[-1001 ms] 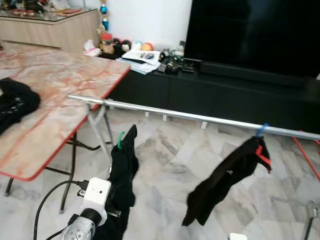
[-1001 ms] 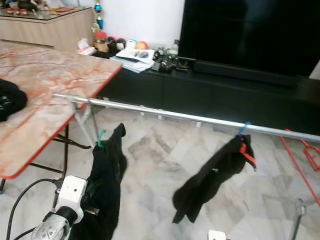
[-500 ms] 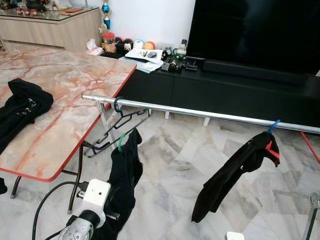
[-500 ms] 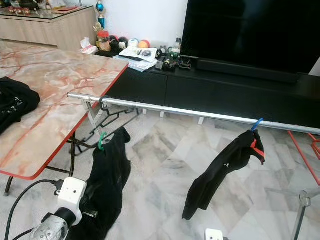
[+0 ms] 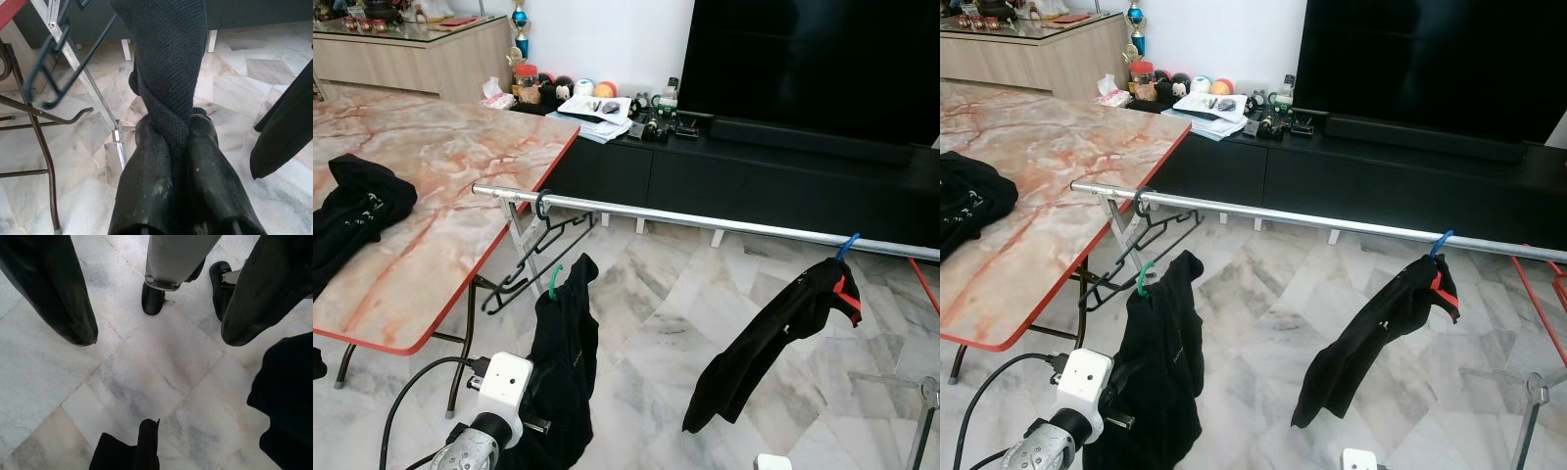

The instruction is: Hang hanger

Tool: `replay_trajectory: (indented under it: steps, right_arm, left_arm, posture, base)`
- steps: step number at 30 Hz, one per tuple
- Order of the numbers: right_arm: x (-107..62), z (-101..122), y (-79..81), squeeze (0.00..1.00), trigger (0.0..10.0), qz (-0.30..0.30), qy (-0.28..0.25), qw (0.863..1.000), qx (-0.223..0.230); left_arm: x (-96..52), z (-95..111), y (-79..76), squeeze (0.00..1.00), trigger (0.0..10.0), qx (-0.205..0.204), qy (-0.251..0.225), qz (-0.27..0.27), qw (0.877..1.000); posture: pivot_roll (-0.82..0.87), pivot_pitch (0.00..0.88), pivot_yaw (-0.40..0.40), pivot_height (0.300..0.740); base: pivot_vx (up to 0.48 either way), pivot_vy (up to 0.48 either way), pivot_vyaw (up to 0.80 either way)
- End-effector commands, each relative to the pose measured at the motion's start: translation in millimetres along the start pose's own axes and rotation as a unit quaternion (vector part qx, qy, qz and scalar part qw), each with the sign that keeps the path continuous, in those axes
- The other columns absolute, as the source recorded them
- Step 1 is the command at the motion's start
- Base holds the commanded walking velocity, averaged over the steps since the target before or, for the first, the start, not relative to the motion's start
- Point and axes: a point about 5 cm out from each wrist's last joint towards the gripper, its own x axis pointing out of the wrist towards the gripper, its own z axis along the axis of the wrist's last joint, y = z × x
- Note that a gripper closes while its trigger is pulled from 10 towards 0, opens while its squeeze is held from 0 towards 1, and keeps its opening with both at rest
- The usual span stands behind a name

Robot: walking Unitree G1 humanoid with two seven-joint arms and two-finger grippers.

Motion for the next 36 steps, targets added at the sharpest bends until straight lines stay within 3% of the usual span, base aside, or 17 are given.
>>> replay_trajectory:
  steps: [1, 36]
  right_arm:
    - [-0.2, 0.0, -2.0, 0.00, 10.0, -0.004, -0.001, 1.000, 0.004]
    - [-0.2, 0.7, -3.1, 0.00, 10.0, -0.012, -0.004, 1.000, 0.004]
  left_arm:
    - [1.4, 8.8, -1.7, 0.00, 10.0, 0.001, -0.021, -0.006, 1.000]
    - [1.8, 10.4, -2.3, 0.00, 10.0, -0.005, -0.027, -0.007, 1.000]
  posture:
    - [0.13, 0.000, -0.022, 0.740]
    - [0.13, 0.000, -0.024, 0.740]
  base:
    - [0.000, 0.000, 0.00]
    - [-0.241, 0.000, 0.00]
